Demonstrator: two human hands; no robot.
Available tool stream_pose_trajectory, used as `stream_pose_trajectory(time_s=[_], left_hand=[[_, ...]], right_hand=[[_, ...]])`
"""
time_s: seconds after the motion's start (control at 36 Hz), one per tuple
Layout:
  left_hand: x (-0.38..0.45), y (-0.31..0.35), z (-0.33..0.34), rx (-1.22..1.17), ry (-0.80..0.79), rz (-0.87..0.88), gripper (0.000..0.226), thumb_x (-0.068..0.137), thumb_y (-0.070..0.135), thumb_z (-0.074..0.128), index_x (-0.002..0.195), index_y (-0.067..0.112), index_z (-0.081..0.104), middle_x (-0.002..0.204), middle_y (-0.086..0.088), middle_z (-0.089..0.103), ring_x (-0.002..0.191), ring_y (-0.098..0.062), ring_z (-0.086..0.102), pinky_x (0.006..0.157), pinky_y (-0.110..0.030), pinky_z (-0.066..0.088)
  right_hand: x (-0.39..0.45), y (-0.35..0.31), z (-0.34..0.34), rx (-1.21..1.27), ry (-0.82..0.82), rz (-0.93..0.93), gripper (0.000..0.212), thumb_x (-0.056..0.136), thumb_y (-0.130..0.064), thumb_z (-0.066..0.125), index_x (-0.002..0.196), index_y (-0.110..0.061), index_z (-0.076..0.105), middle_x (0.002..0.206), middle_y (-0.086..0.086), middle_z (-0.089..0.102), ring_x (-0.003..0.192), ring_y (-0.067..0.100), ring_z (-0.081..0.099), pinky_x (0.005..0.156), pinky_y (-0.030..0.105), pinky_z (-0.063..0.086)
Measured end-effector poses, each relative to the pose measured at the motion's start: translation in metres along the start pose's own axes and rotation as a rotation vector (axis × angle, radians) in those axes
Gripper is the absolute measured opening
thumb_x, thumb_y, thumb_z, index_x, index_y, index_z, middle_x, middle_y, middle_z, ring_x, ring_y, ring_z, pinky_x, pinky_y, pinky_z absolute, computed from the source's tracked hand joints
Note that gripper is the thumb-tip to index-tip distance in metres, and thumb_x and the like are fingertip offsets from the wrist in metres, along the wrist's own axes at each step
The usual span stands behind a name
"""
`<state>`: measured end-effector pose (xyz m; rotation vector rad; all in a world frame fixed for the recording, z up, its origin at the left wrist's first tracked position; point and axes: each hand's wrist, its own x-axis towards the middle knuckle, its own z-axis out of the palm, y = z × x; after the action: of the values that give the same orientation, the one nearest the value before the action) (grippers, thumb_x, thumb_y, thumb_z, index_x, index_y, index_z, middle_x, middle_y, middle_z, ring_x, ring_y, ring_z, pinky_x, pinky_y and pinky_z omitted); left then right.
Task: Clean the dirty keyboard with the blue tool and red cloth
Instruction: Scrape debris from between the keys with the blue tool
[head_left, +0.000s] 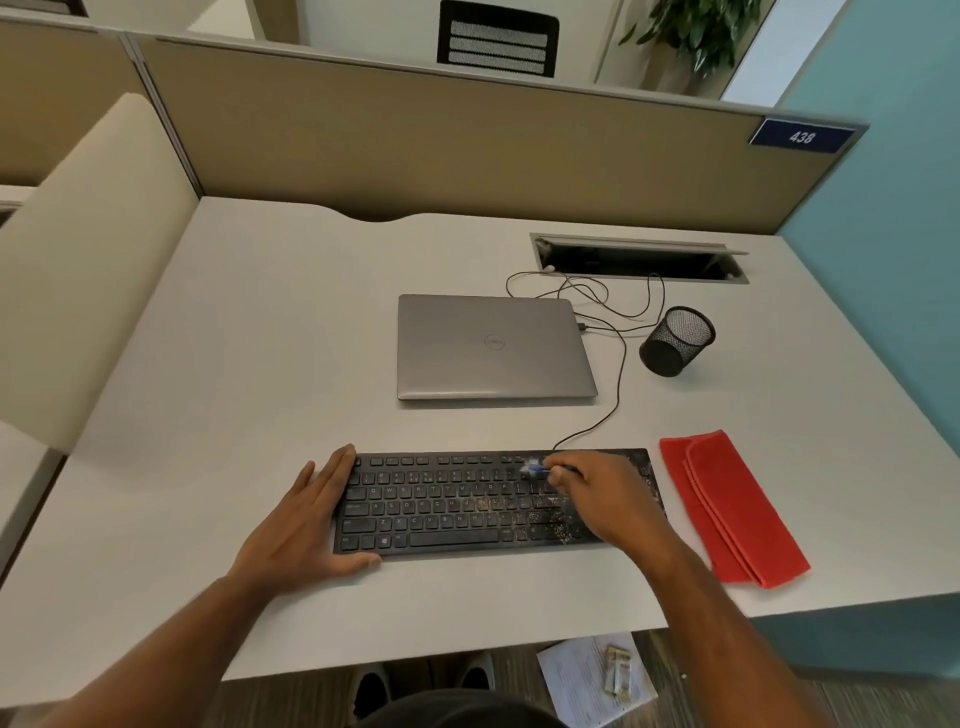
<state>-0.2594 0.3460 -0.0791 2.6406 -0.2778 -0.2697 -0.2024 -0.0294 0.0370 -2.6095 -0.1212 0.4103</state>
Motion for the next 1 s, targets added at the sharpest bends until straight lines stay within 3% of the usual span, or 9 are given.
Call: stream_pose_trajectory(time_s=[0.08, 0.22, 0.42, 0.58, 0.67, 0.75, 0.89, 0.94, 1.0], left_hand=[[0.000, 0.003, -0.002, 0.002, 0.007, 0.005, 0.137, 0.070, 0.094, 0.058, 0.161, 0.027, -0.019, 0.170, 0.012, -0.012, 0.153, -0.007, -0.008, 0.122, -0.019, -0.017], [-0.001, 0.005, -0.004, 0.011, 0.007, 0.012, 0.136, 0.071, 0.090, 0.062, 0.161, 0.025, -0.018, 0.169, 0.012, -0.012, 0.151, -0.001, -0.011, 0.120, -0.017, -0.019], [-0.001, 0.009, -0.007, 0.010, -0.006, 0.024, 0.137, 0.072, 0.087, 0.065, 0.161, 0.024, -0.018, 0.167, 0.013, -0.016, 0.139, 0.014, -0.028, 0.115, -0.011, -0.023], [-0.002, 0.006, -0.006, 0.017, -0.015, 0.002, 0.138, 0.070, 0.094, 0.058, 0.161, 0.025, -0.020, 0.169, 0.013, -0.017, 0.153, -0.004, -0.013, 0.122, -0.020, -0.017], [-0.002, 0.007, -0.007, 0.011, -0.008, 0.002, 0.138, 0.070, 0.094, 0.058, 0.161, 0.025, -0.019, 0.169, 0.013, -0.016, 0.153, -0.005, -0.013, 0.122, -0.019, -0.018], [-0.001, 0.005, -0.007, 0.024, -0.019, 0.008, 0.138, 0.070, 0.096, 0.055, 0.161, 0.025, -0.021, 0.170, 0.012, -0.017, 0.157, -0.006, -0.012, 0.125, -0.024, -0.014], [-0.002, 0.010, -0.009, 0.021, -0.007, 0.015, 0.138, 0.070, 0.091, 0.063, 0.162, 0.024, -0.016, 0.168, 0.014, -0.015, 0.140, 0.016, -0.034, 0.118, -0.014, -0.020], [-0.002, 0.009, -0.009, 0.021, -0.015, 0.004, 0.138, 0.069, 0.092, 0.062, 0.161, 0.026, -0.018, 0.169, 0.015, -0.016, 0.146, 0.008, -0.026, 0.119, -0.015, -0.019], [-0.002, 0.010, -0.009, 0.029, -0.020, 0.004, 0.138, 0.070, 0.091, 0.063, 0.161, 0.026, -0.018, 0.168, 0.015, -0.017, 0.147, 0.007, -0.025, 0.118, -0.014, -0.020]], right_hand=[[-0.001, -0.014, 0.012, -0.049, -0.068, -0.056, 0.027, 0.104, -0.030, 0.051, 0.125, -0.036, 0.067, 0.119, -0.012, 0.069, 0.094, 0.004, 0.060, 0.087, 0.025, 0.048], [-0.002, -0.038, 0.028, -0.019, -0.126, -0.142, 0.026, 0.105, -0.029, 0.048, 0.120, -0.036, 0.068, 0.106, -0.024, 0.062, 0.085, -0.002, 0.058, 0.078, 0.020, 0.049], [0.010, -0.048, 0.053, -0.280, -0.183, -0.327, 0.059, 0.095, 0.004, 0.052, 0.139, -0.036, 0.054, 0.117, -0.006, 0.064, 0.100, 0.019, 0.063, 0.085, 0.035, 0.054], [0.012, -0.047, 0.043, -0.191, -0.248, -0.257, 0.038, 0.102, -0.010, 0.052, 0.123, -0.038, 0.067, 0.120, -0.011, 0.068, 0.076, -0.002, 0.052, 0.064, 0.016, 0.041], [0.020, -0.049, 0.040, -0.176, -0.190, -0.239, 0.047, 0.102, -0.007, 0.053, 0.132, -0.042, 0.061, 0.127, -0.009, 0.067, 0.091, 0.006, 0.065, 0.076, 0.016, 0.047], [0.024, -0.056, 0.041, -0.317, -0.320, -0.199, 0.070, 0.097, 0.006, 0.053, 0.147, -0.042, 0.045, 0.143, 0.000, 0.057, 0.119, 0.026, 0.062, 0.098, 0.033, 0.051], [0.014, -0.044, 0.037, -0.171, -0.307, -0.237, 0.036, 0.102, -0.011, 0.053, 0.121, -0.038, 0.069, 0.113, -0.009, 0.069, 0.090, 0.013, 0.066, 0.080, 0.035, 0.057], [0.017, -0.044, 0.034, -0.187, -0.220, -0.247, 0.041, 0.102, -0.009, 0.052, 0.125, -0.040, 0.066, 0.114, -0.011, 0.068, 0.087, 0.008, 0.062, 0.070, 0.019, 0.050], [0.021, -0.047, 0.030, -0.216, -0.171, -0.236, 0.054, 0.100, -0.001, 0.050, 0.134, -0.041, 0.060, 0.124, -0.008, 0.066, 0.094, 0.011, 0.063, 0.068, 0.014, 0.042]])
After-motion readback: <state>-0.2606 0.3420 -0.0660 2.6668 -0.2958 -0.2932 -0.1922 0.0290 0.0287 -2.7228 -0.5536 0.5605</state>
